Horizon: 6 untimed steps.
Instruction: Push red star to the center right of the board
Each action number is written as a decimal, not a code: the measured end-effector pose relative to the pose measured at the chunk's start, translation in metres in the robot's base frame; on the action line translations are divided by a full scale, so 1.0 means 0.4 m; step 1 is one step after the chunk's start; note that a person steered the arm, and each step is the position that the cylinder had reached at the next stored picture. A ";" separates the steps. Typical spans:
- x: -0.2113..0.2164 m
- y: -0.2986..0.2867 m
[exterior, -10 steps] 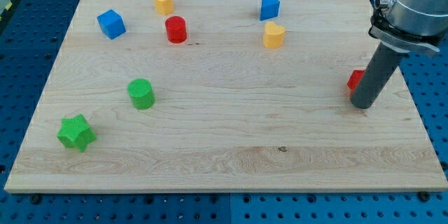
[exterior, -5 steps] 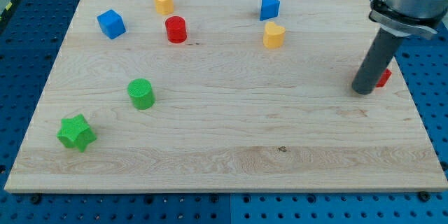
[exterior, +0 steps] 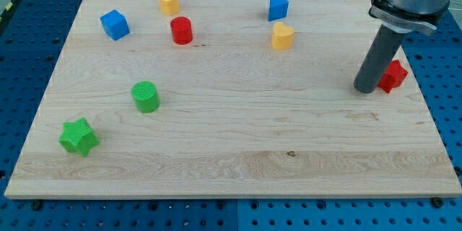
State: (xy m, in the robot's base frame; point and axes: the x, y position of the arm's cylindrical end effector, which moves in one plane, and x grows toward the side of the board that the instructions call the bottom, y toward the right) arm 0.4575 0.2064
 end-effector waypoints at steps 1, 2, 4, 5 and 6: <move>-0.042 0.031; -0.042 0.038; -0.076 -0.057; -0.061 -0.069; -0.036 -0.132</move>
